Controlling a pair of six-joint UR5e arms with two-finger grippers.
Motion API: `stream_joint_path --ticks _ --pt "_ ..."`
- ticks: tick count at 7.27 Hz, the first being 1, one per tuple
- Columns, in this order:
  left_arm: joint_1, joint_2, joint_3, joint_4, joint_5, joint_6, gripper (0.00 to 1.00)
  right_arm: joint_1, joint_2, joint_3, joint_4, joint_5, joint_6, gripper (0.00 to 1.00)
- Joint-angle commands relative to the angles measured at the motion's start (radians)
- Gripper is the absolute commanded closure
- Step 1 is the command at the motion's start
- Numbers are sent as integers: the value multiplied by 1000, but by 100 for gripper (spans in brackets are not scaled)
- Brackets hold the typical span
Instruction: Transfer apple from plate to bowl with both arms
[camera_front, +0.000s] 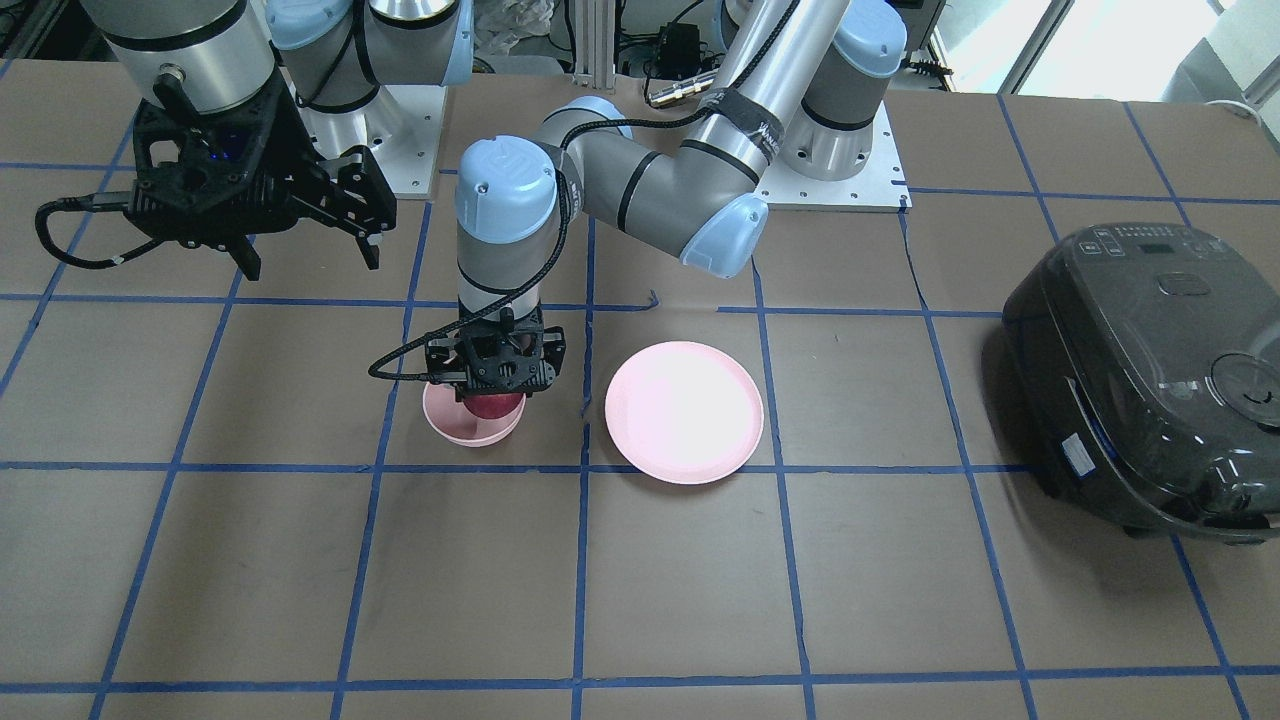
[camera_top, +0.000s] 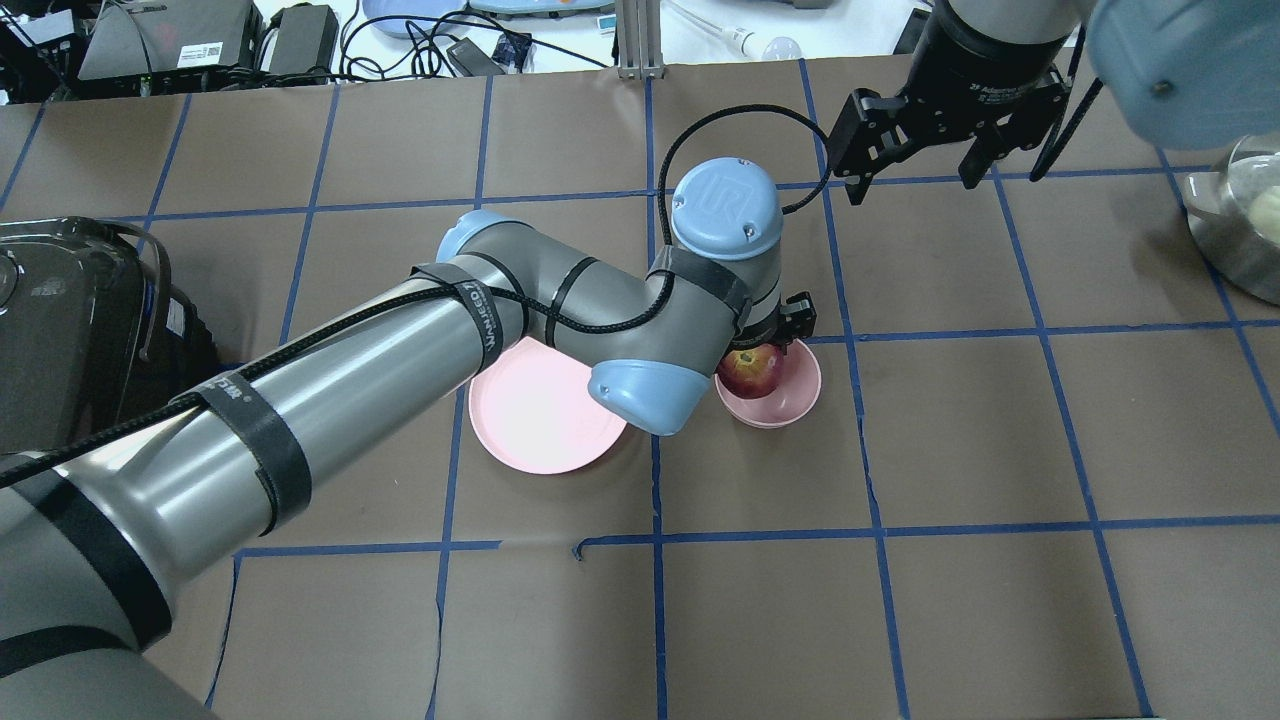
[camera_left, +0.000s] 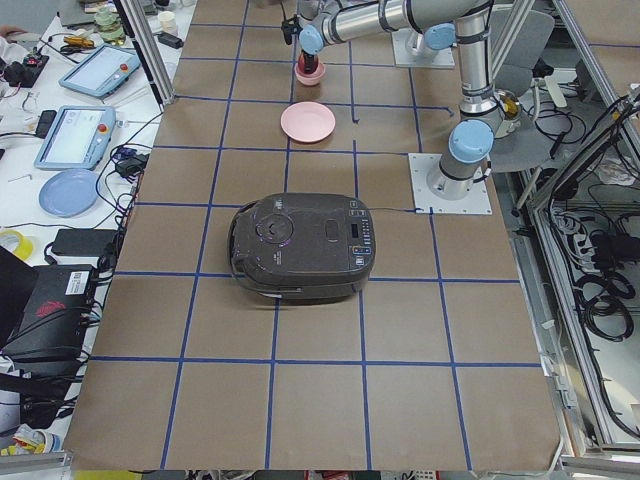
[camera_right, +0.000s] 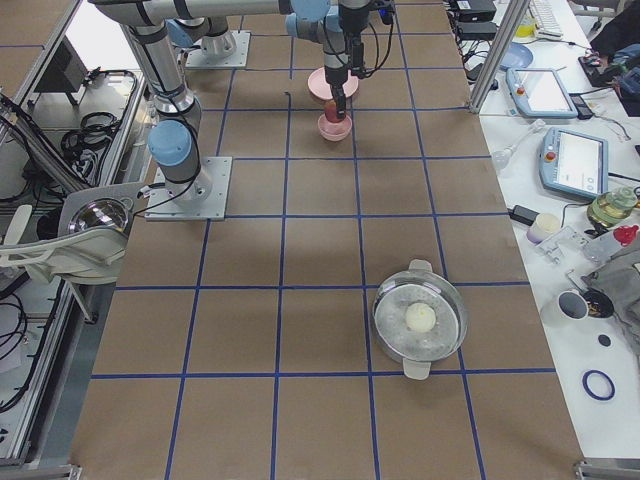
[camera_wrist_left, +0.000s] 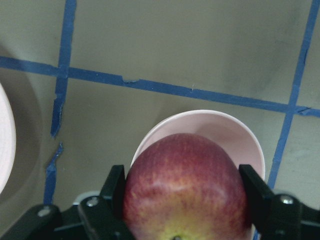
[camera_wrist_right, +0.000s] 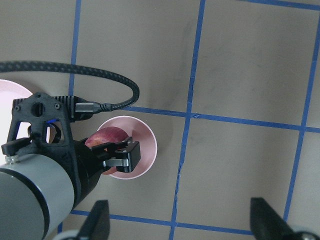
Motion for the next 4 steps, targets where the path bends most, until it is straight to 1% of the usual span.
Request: stream_joint_path --ticks 1,2,3,4 --pt "-4 -23 0 17 0 1 100 -1 0 0 -1 -3 0 0" --pt "-5 -26 0 17 0 1 72 -3 -1 0 -4 -3 0 0" --pt "-4 -42 0 29 0 -1 34 -4 -1 -1 -7 -3 15 0" --pt "-5 -49 0 81 -9 -2 0 -3 -1 -1 -17 -3 66 0"
